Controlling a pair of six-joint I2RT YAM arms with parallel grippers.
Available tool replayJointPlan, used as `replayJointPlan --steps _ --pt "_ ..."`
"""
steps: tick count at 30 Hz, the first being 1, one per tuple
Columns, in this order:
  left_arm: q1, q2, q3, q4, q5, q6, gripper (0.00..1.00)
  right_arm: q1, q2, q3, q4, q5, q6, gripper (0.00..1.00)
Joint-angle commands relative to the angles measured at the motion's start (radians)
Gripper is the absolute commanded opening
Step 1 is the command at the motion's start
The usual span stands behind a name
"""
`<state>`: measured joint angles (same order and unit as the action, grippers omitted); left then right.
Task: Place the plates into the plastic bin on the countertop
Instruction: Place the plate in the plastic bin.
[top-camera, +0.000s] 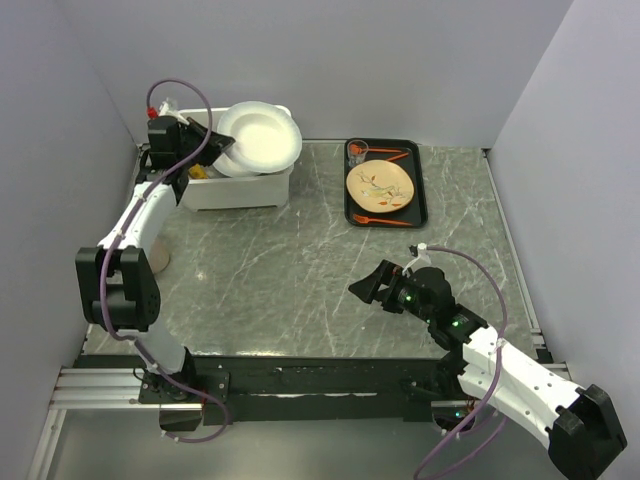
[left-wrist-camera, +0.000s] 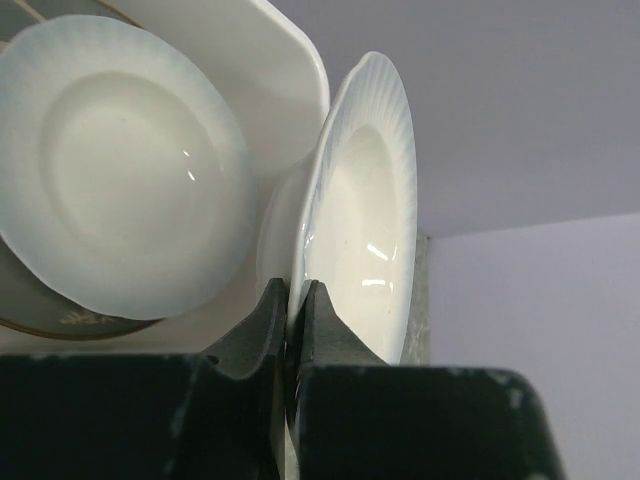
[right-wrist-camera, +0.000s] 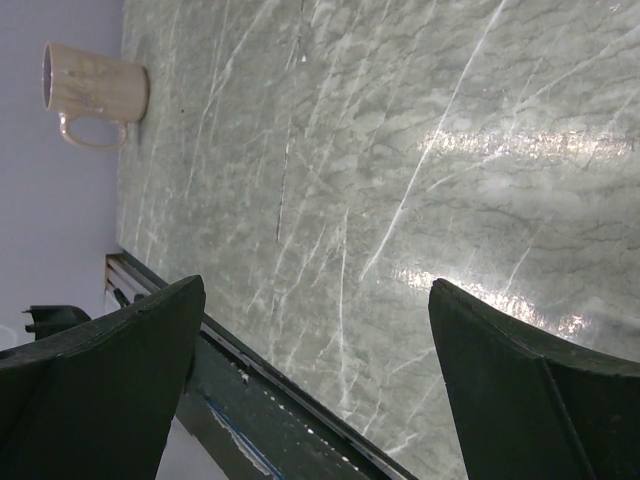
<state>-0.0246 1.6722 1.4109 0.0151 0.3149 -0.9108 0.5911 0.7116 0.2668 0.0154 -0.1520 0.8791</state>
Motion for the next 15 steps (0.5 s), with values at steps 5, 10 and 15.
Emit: replayJointPlan --steps 5,10,15 --pt "0.057 0.047 0.105 0.178 0.009 -0.082 0.01 0.004 0.009 -0.012 0.037 -0.012 -0.025 1.0" --pt "0.078 0.077 0.102 0.184 0.006 -0.086 0.01 0.003 0.014 -0.009 0.034 -0.009 -0.028 1.0" --pt "0.092 0.119 0.103 0.174 0.018 -0.088 0.06 0.003 0.025 -0.009 0.035 -0.017 -0.029 1.0"
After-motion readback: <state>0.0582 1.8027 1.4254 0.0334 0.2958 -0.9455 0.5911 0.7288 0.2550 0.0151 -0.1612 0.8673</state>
